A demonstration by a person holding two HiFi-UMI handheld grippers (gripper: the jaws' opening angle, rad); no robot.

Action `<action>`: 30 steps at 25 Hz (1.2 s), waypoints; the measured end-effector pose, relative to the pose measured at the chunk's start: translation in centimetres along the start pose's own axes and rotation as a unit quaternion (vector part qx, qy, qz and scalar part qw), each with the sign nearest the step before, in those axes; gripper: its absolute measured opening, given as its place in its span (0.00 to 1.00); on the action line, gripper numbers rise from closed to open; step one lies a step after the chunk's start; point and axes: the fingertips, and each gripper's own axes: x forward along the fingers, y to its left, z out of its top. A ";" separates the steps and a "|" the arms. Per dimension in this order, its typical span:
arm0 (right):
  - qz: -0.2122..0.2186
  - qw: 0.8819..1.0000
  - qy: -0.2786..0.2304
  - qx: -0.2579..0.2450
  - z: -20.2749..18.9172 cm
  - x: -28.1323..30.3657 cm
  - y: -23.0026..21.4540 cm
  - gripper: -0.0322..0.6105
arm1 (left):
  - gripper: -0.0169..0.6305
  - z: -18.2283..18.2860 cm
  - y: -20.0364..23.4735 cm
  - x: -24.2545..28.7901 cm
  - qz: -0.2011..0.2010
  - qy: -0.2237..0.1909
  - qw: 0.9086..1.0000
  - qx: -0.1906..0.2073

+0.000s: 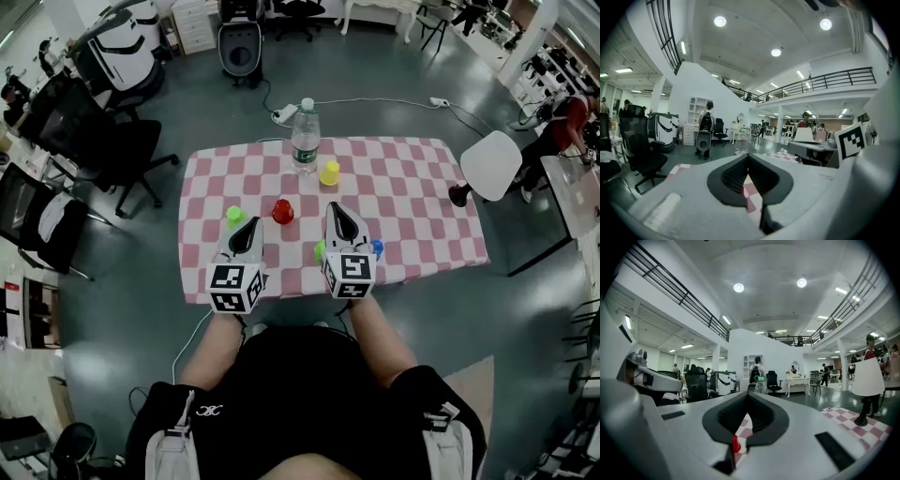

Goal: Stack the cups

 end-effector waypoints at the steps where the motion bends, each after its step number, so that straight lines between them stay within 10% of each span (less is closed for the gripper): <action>1: 0.008 1.000 0.001 0.002 -0.1 0.4 1.1 0.06 | 0.05 -0.1 0.9 -0.5 0.005 0.000 1.000 -0.001; 23: 0.127 0.989 0.074 -0.009 -6.2 8.8 20.8 0.07 | 0.05 -3.1 17.9 -11.1 0.102 -0.001 0.994 -0.035; 30: 0.170 0.974 0.141 -0.040 -12.5 12.4 24.0 0.38 | 0.05 -4.6 20.9 -12.0 0.114 0.009 0.992 -0.043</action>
